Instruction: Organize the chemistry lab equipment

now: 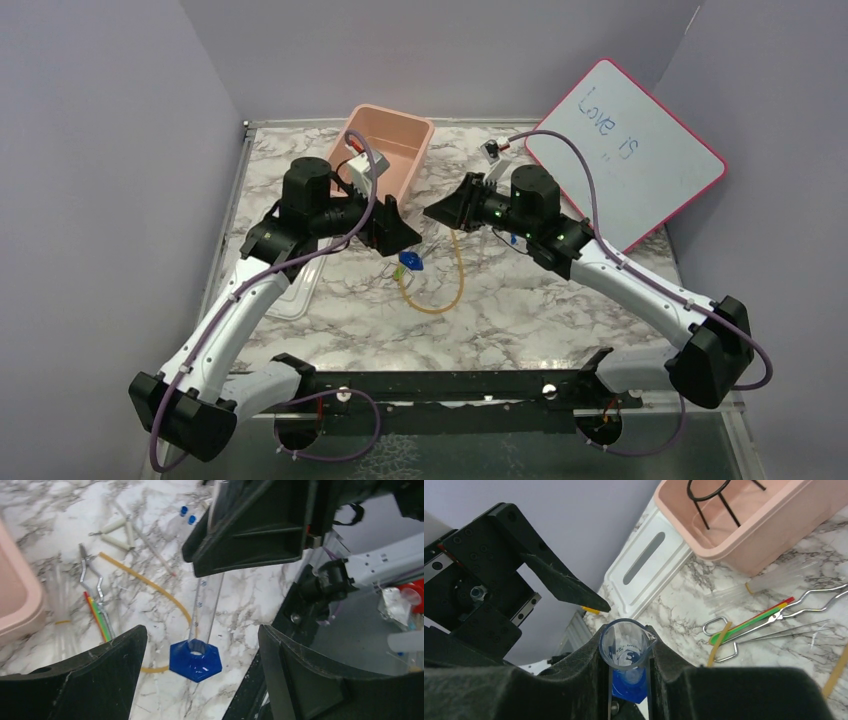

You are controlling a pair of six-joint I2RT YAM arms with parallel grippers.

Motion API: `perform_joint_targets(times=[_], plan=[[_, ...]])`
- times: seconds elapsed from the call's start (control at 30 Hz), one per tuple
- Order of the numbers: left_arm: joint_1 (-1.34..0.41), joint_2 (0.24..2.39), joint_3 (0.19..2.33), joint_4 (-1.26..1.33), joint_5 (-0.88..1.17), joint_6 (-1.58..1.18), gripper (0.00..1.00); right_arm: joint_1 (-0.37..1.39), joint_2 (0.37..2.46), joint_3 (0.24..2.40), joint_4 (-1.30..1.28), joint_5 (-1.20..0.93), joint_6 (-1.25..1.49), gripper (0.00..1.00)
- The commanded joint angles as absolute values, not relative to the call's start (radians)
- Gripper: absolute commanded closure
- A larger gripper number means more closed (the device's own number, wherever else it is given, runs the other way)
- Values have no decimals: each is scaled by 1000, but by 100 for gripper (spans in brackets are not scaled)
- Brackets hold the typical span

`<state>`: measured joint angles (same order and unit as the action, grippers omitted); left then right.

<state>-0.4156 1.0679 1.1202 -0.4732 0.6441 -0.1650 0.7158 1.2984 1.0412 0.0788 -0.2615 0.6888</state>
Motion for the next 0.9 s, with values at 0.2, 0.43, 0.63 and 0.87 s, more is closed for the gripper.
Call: perform_joint_targets(times=[0.2,0.43,0.63,0.87], plan=[[-467,1113,1083,-331,796,-206,37,703,1267,1060,127,-486,744,84],[-486,1137,1047,-331,823,-178,54,701,1257,1052,141,-477,746,84],[-488,1142,1048,-330,818,-174,85,700,1252,1043,145,-453,751,84],[-488,1141,1069,-339,722,-179,100,699,1184,1019,137,-335,726,36]])
